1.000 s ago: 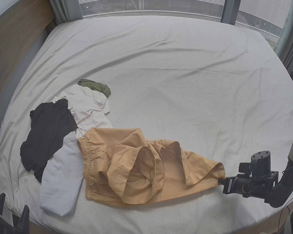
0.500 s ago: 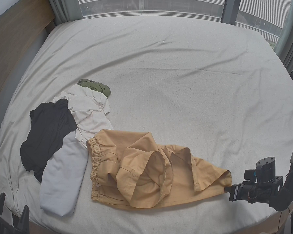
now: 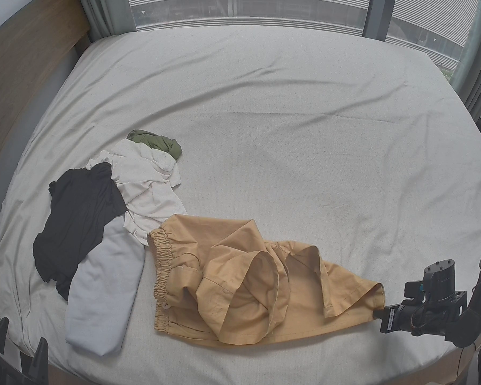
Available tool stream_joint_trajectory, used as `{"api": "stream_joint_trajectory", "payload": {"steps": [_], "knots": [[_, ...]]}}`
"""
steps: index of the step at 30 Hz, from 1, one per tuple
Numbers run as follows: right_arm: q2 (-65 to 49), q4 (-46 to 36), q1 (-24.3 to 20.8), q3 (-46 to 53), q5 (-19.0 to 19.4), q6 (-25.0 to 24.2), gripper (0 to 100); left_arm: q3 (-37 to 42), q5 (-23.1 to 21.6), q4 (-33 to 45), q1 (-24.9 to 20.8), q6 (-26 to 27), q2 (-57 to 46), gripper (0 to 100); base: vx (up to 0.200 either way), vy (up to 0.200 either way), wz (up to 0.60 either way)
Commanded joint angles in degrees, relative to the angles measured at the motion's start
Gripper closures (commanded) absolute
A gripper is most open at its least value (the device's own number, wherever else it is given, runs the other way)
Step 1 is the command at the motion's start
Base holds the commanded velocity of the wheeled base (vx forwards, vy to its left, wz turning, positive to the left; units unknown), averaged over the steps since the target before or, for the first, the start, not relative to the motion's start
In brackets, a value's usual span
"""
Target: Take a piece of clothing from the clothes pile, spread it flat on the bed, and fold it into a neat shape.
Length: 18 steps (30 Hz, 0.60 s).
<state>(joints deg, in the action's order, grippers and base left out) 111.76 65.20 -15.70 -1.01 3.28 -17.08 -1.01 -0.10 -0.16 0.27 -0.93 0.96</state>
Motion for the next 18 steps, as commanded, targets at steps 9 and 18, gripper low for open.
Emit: {"api": "stream_joint_trajectory", "payload": {"steps": [9,18], "knots": [[-4.80,-5.61,3.48,1.01,0.68,2.14,100,1.01,-0.08,-0.02,0.00,-0.04,-0.96,0,0.000,0.000,0.00],[-4.80,-7.80,3.66,0.92,0.85,2.40,100,1.01,-0.08,-0.02,0.00,-0.13,-0.96,0,0.000,0.000,0.00]]}}
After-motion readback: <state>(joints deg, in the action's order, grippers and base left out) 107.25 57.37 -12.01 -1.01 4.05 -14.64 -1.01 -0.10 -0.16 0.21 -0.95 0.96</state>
